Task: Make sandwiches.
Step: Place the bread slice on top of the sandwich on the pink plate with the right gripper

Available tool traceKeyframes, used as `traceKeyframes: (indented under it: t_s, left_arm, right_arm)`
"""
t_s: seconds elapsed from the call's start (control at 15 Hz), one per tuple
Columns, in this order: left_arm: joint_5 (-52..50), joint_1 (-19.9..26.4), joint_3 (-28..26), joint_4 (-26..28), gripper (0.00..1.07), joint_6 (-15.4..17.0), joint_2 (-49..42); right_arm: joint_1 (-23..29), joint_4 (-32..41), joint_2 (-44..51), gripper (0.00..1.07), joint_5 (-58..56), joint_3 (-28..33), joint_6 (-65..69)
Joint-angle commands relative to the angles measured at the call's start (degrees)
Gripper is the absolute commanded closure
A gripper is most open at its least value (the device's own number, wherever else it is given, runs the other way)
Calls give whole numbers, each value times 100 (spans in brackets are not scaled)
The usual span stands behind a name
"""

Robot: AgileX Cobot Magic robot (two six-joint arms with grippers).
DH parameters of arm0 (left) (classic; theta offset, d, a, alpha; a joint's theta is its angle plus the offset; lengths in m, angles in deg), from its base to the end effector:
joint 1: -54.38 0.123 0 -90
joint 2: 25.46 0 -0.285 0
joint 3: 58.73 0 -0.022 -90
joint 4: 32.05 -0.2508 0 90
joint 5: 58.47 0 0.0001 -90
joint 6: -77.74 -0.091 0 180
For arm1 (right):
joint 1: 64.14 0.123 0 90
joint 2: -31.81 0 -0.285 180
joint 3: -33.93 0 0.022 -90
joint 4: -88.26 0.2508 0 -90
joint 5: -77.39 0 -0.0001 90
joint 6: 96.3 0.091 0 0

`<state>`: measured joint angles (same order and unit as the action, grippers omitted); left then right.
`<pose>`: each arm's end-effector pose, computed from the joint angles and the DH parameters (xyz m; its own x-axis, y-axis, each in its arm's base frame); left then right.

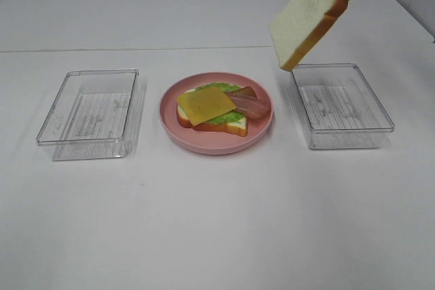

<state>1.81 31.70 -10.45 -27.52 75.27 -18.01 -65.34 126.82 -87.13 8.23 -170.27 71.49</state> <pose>-0.0081 -0.0034 0.2796 -0.4018 0.1721 -0.8994 0.4431 0.8961 -0.0265 0.4174 0.0443 0.3046 -0.9424 0.0711 -0.3269 -0.1345 0.8142 0.5648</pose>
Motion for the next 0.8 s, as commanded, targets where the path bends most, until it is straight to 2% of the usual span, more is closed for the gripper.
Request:
traceKeyframes:
  t_s: [0.07,0.13,0.4,0.6,0.8]
  left_arm:
    - [-69,-40,6,17,36,-11,-115]
    - [-69,-40,6,17,36,-11,-115]
    - [-69,-40,6,17,36,-11,-115]
    - [-69,-40,6,17,36,-11,-115]
    - [-69,-40,6,17,36,-11,-115]
  right_arm:
    - [195,550,57,107,149,275,-218]
    - [476,1129,57,107,705,894,-470]
    - [934,2991,11,107,1856,1965,-1547]
    - [945,3787,-241,107,1908,2269,-1982]
    - [1054,4314,-768,107,1662,2315,-2126]
